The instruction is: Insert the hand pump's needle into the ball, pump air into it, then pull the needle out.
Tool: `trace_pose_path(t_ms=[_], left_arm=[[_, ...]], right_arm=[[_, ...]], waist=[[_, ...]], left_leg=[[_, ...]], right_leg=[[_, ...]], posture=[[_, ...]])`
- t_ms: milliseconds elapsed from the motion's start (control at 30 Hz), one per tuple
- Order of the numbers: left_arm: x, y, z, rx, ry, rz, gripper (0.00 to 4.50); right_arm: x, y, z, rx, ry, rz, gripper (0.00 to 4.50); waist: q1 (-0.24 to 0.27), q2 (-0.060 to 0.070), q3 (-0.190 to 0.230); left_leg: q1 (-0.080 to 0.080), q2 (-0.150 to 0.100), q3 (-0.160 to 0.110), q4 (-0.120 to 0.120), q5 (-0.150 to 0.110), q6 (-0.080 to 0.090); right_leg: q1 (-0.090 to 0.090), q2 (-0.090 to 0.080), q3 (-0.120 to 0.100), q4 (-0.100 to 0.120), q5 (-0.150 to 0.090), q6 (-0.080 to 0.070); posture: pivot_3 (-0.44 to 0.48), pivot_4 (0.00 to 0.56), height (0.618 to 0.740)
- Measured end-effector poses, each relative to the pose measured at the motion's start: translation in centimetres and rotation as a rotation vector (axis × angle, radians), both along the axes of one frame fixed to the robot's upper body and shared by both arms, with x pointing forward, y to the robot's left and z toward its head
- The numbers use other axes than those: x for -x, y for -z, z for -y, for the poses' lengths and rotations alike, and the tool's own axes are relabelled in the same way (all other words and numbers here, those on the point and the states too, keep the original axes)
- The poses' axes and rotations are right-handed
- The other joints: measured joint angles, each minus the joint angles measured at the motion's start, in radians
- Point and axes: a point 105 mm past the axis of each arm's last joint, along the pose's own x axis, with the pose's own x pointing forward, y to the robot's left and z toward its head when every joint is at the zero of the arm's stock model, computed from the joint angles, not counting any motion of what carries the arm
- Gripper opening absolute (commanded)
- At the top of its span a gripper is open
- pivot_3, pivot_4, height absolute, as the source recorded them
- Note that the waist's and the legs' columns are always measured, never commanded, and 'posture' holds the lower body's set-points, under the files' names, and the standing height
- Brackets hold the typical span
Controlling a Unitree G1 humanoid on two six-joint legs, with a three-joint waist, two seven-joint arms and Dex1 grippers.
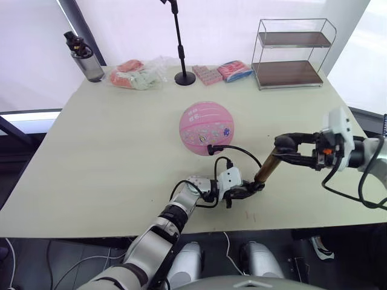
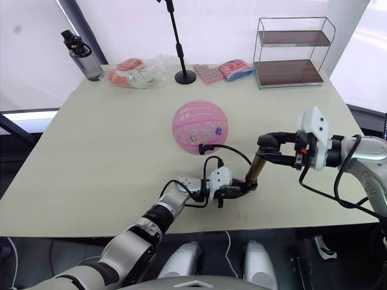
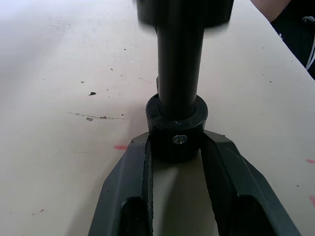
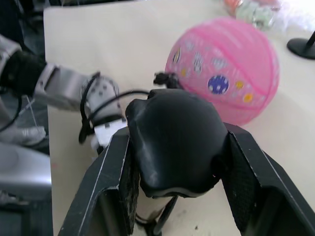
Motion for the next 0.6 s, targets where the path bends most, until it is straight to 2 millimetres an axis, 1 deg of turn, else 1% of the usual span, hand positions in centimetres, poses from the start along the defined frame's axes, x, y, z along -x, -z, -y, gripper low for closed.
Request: trace_pose_path(t_ms=[200, 267, 500, 567, 600], left_arm=[[0.0, 0.0, 0.0, -0.001, 0.0, -0.001, 1.09], [0.0, 0.1, 0.0, -0.002, 0.0, -0.001, 1.09], [-0.1, 0.2, -0.4, -0.009, -0.019, -0.026, 1.09], [-0.2, 0.2, -0.5, -0.001, -0.029, -0.044, 2.0], [0.0, 0.2, -0.5, 0.011, -0.026, -0.061, 2.31]], right_arm=[[-0.1, 2.8, -0.4, 0.034, 0.009, -0.018, 1.88], [0.0, 3.0, -0.7, 0.026, 0.002, -0.009, 1.88], [0.1, 3.6, -1.1, 0.031, 0.001, 0.006, 1.88], [0.1, 3.6, -1.1, 0.031, 0.003, 0.009, 1.88], [0.1, 3.5, -1.1, 0.03, 0.002, 0.013, 1.88]], waist=[[-0.001, -0.001, -0.001], [-0.002, 0.0, -0.002], [-0.011, -0.003, -0.005], [-0.014, -0.004, -0.005], [-0.016, -0.003, -0.005]], left_leg=[[0.0, 0.0, 0.0, 0.0, 0.0, 0.0], [0.0, 0.0, 0.0, 0.0, 0.0, 0.0], [0.005, 0.0, 0.0, 0.0, 0.0, 0.0], [0.005, 0.0, 0.0, 0.0, 0.0, 0.0], [0.005, 0.0, 0.0, 0.0, 0.0, 0.0]], right_leg=[[0.0, 0.0, 0.0, 0.0, 0.0, 0.0], [0.0, 0.0, 0.0, 0.0, 0.0, 0.0], [0.005, 0.0, 0.0, 0.0, 0.0, 0.0], [0.005, 0.0, 0.0, 0.0, 0.0, 0.0], [0.005, 0.0, 0.0, 0.0, 0.0, 0.0]], posture=[[0.0, 0.15, 0.731], [0.0, 0.15, 0.731], [0.0, 0.15, 0.731], [0.0, 0.15, 0.731], [0.0, 0.15, 0.731]])
